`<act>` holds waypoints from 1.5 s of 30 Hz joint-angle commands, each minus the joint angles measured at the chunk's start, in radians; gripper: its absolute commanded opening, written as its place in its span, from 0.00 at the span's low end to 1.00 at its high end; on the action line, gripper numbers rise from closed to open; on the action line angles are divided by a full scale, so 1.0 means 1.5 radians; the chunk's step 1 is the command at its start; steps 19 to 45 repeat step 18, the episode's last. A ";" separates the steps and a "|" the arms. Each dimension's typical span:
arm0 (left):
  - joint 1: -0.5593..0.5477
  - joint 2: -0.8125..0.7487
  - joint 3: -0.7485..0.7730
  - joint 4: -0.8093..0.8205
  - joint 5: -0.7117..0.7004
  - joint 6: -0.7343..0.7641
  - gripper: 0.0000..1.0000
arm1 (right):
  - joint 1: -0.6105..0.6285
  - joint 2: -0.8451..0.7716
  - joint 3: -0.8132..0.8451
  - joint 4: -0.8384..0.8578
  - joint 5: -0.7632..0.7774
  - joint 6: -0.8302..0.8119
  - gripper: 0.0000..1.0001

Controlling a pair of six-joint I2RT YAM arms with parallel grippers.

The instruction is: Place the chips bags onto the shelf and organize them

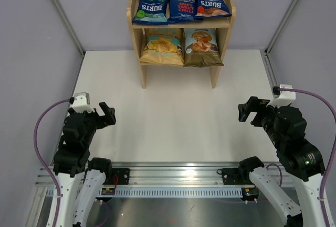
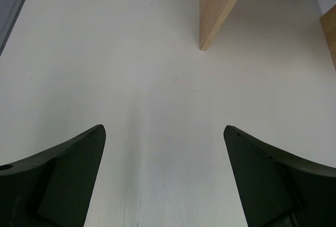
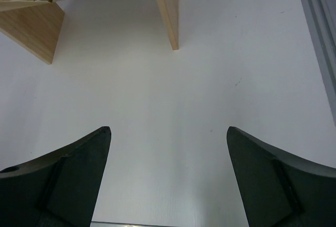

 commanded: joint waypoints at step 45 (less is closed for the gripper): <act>0.003 -0.019 0.001 0.040 0.029 0.017 0.99 | -0.002 0.009 -0.025 0.041 -0.019 0.002 0.99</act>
